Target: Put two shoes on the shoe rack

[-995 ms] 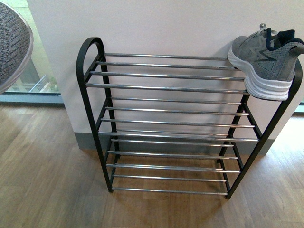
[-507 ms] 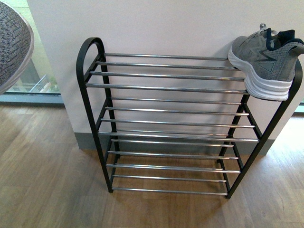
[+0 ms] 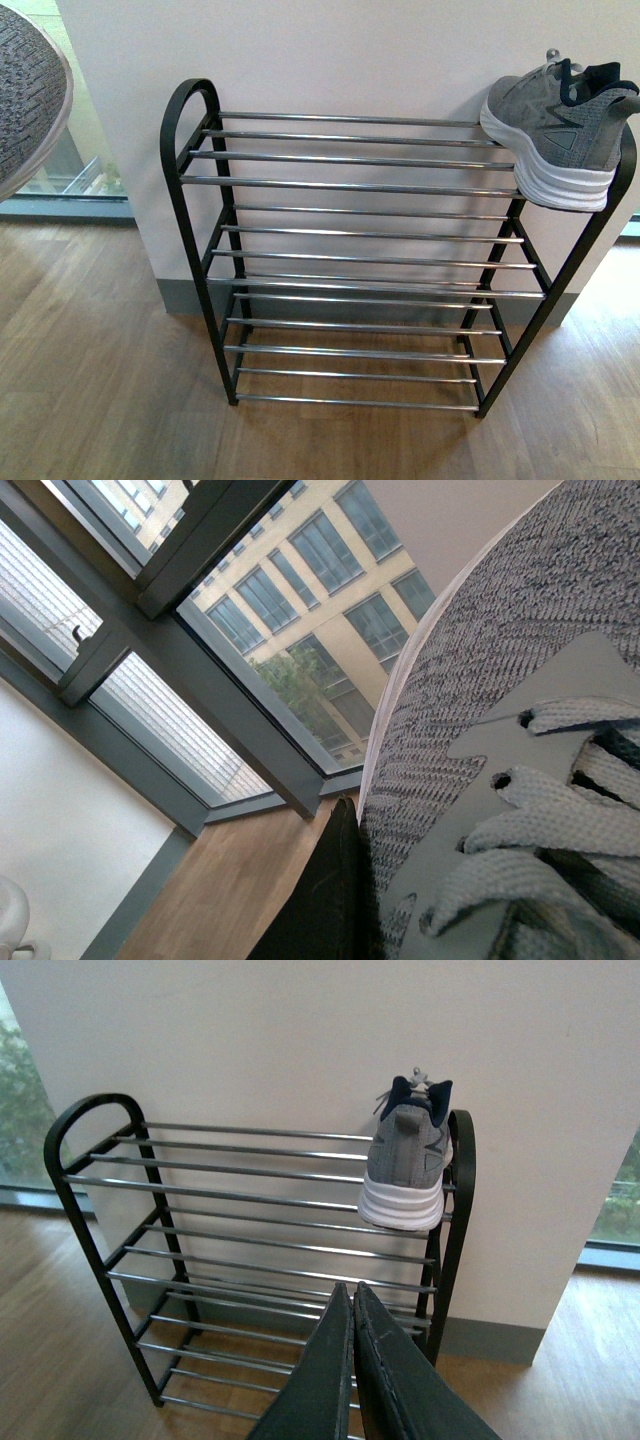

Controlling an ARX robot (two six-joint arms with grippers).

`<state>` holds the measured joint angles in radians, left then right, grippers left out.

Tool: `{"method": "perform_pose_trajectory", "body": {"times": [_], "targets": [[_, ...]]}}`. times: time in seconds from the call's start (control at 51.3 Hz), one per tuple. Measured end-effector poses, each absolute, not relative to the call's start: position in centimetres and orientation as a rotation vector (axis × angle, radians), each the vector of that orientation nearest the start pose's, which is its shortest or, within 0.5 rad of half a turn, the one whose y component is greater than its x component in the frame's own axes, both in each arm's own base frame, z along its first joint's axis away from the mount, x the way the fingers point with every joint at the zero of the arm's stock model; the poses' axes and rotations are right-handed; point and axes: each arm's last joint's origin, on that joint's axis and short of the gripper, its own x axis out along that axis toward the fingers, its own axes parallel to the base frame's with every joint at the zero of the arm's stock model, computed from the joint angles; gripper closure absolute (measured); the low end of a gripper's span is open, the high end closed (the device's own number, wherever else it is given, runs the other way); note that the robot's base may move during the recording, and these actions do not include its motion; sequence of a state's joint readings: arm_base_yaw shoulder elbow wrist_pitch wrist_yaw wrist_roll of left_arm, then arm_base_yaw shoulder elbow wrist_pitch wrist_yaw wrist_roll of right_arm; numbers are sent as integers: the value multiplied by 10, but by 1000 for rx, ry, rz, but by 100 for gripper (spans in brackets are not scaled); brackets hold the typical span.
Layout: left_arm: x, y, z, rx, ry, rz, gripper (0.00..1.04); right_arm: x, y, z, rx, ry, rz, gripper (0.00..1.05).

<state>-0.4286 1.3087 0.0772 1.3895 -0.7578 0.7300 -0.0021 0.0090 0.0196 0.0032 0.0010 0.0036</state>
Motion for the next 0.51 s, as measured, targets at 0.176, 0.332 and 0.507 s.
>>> {"method": "perform_pose_trajectory", "body": {"times": [0.176, 0.332, 0.507], "targets": [[170, -56, 161, 634, -5, 361, 102, 97, 0, 170, 4, -17, -3, 103], [170, -56, 161, 634, -5, 361, 102, 97, 0, 170, 3, -17, -3, 83], [170, -56, 161, 634, -6, 360, 102, 97, 0, 170, 2, -17, -2, 50]]}}
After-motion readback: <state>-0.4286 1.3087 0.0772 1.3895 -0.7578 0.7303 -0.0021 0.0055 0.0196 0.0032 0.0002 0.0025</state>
